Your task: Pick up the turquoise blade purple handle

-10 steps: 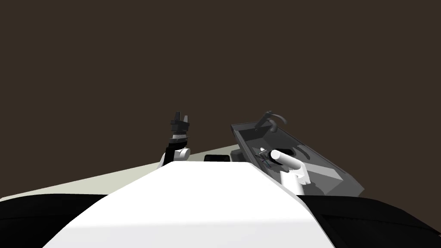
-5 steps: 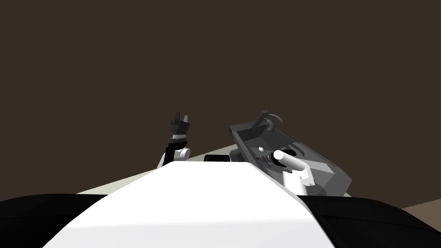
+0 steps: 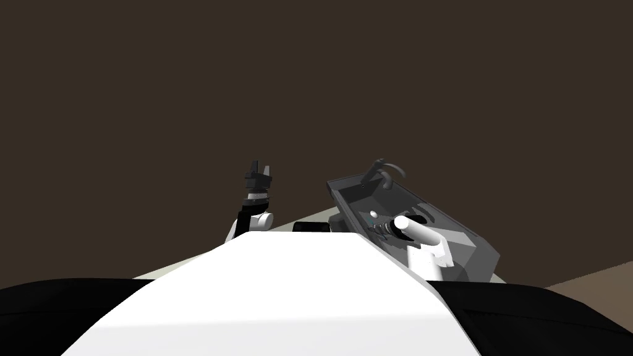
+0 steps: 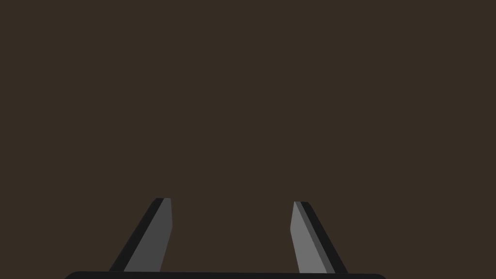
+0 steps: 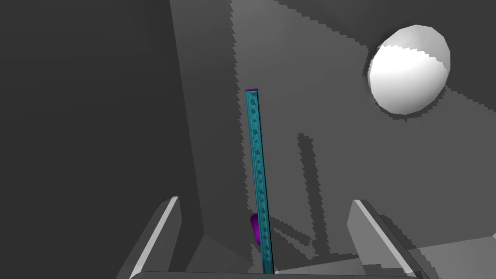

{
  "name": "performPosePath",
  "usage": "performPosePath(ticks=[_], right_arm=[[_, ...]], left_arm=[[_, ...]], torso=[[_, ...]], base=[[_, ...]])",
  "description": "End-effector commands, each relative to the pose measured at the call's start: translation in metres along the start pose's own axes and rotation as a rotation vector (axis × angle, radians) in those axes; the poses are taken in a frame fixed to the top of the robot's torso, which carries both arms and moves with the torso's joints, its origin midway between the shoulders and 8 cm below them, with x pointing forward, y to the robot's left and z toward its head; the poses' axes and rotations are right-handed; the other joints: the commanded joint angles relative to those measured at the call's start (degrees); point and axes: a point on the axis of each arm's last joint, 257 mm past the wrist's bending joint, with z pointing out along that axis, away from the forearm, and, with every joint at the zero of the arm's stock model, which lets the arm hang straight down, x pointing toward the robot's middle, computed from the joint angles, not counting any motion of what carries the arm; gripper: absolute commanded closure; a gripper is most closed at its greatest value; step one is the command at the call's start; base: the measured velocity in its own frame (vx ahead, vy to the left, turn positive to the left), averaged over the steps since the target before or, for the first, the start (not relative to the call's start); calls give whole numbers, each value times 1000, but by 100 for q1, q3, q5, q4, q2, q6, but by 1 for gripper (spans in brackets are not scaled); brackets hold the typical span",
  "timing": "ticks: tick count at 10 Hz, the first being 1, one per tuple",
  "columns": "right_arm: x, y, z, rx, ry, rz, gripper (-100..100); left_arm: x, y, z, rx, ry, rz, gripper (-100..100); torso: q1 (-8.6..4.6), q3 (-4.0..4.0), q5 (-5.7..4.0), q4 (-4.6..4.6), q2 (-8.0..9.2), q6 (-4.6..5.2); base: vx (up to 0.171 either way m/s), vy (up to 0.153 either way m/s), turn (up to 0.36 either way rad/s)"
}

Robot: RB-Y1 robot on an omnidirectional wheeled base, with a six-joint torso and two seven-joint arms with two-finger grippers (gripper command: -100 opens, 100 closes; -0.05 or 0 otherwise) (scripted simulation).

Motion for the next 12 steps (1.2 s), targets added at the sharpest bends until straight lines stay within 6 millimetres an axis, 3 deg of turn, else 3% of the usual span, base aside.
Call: performPosePath(ticks=[1, 4, 5, 6, 10, 11, 12], right_arm=[[-1, 0, 9, -2, -1, -2, -100], [-2, 0, 21, -6, -4, -6, -100], [-2, 3, 16, -11, -2, -5, -100], [-2, 3, 16, -12, -1, -6, 100], [-2, 3, 17, -11, -2, -8, 100], [-2, 3, 17, -11, -2, -9, 0], [-1, 0, 9, -2, -1, -2, 100]], left_arm=[[0, 0, 0, 0, 0, 0, 0], [0, 0, 0, 0, 0, 0, 0], [0, 0, 0, 0, 0, 0, 0], [0, 0, 0, 0, 0, 0, 0], [0, 0, 0, 0, 0, 0, 0], [0, 0, 0, 0, 0, 0, 0], [0, 0, 0, 0, 0, 0, 0]], torso=[[0, 0, 0, 0, 0, 0], [-12, -11, -35, -11, -12, -5], [-21, -18, -52, -17, -20, -10], [-25, -21, -55, -18, -23, -12], [-25, -20, -55, -16, -23, -8], [-25, -20, -54, -16, -23, -7], [-25, -20, -55, -16, -23, -7]], base=[[12, 2, -7], [21, 5, -8], [7, 5, -4], [0, 0, 0], [0, 0, 0], [0, 0, 0], [-14, -6, 15]])
